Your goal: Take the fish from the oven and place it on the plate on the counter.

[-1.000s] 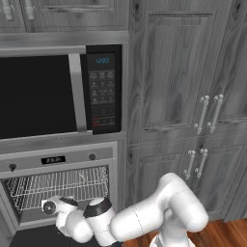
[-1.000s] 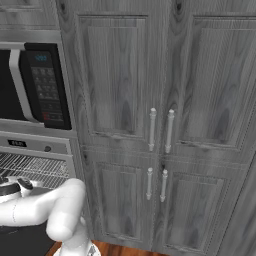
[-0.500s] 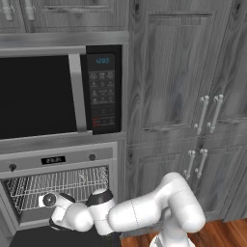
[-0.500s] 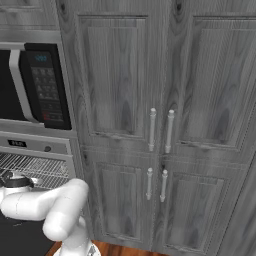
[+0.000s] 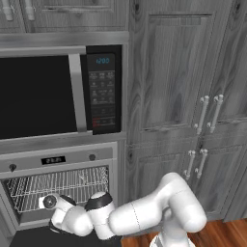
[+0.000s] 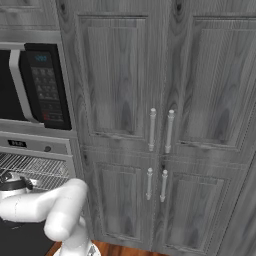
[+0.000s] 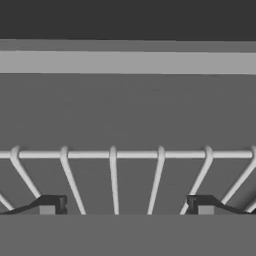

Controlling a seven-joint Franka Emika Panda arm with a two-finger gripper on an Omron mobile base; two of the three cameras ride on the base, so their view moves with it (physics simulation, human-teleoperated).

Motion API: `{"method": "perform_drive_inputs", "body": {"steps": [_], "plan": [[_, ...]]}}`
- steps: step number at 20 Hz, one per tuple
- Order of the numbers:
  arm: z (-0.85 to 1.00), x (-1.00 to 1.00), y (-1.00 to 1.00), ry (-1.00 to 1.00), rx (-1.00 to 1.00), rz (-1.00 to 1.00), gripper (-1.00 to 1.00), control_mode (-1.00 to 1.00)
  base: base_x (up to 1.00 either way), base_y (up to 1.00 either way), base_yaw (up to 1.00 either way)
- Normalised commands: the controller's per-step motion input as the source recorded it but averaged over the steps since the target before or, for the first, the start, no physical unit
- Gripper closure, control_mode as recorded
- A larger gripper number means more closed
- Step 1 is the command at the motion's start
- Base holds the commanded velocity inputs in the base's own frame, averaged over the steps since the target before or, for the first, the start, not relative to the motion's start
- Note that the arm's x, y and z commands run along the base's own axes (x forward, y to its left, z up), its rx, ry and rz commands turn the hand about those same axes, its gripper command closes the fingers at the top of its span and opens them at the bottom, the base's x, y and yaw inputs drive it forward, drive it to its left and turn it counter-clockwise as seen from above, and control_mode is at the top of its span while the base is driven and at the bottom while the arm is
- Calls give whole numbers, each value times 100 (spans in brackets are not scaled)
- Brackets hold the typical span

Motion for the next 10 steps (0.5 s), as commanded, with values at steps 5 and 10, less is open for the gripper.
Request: {"method": "perform_drive_inputs", "body": {"steps": [5, 10], "plan": [[-100, -79, -13, -2, -1, -3, -100, -100, 0, 0, 0], [-100, -85, -9, 0, 0, -2, -100, -100, 0, 0, 0]]}}
